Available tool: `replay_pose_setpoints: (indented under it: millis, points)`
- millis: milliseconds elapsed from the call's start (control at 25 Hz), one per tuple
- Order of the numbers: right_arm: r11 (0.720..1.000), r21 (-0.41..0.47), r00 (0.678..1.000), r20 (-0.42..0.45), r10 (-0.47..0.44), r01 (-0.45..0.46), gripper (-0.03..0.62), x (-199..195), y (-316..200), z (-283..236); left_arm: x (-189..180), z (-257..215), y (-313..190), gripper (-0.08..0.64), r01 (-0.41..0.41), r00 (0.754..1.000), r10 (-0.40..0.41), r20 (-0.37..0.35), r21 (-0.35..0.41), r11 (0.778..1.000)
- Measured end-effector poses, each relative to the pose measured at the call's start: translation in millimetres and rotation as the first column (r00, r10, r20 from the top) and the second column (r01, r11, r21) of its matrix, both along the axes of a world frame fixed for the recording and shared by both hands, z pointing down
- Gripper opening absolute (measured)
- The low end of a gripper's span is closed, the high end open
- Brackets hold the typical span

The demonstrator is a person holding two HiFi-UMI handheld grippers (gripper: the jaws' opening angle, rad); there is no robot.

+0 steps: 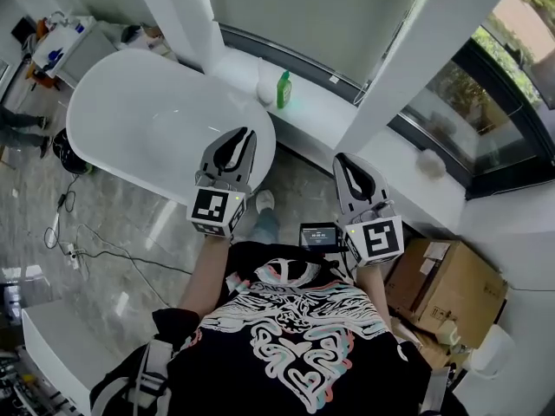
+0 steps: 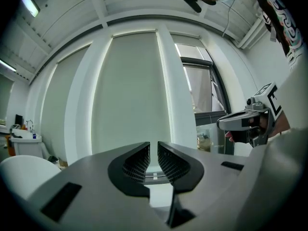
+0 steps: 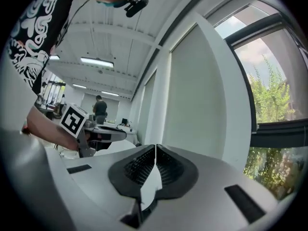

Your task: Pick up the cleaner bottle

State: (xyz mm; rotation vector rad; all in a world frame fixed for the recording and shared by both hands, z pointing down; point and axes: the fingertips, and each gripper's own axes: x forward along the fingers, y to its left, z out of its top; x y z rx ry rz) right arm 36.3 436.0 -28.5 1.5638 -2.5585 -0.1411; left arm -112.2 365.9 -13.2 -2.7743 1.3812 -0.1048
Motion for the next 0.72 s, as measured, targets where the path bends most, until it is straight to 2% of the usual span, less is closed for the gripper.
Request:
replay_pose_setpoints:
  millis: [120,480,600,720]
  points:
    - [1.0,-0.025,1.0,-0.011,-0.009,0.008,0.029,-4.6,-38.8,1.7,0.3,-2.0,-41.3,0.061,-0.014,1.0,0.014,0.002,-0.002,1.0]
    - [0.995,-0.074,0.997,-0.042,0.069,-0.072,0.029,-11.0,-165.4,6.4,-9.0,3.7,-163.9,0.061,-0.052,0.999,0.052,-0.018,-0.037,0.998]
    - [0.991,-0.108,0.994,-0.092,0.063,-0.073,0.029,-16.5,-197.9,14.7,-10.8,6.9,-195.2,0.06,-0.068,0.998,0.067,-0.022,-0.046,0.997]
    - [0.984,-0.151,0.994,-0.075,0.083,-0.093,0.029,-16.6,-226.1,25.5,-8.3,8.9,-218.2,0.06,-0.095,0.995,0.094,-0.027,-0.044,0.995]
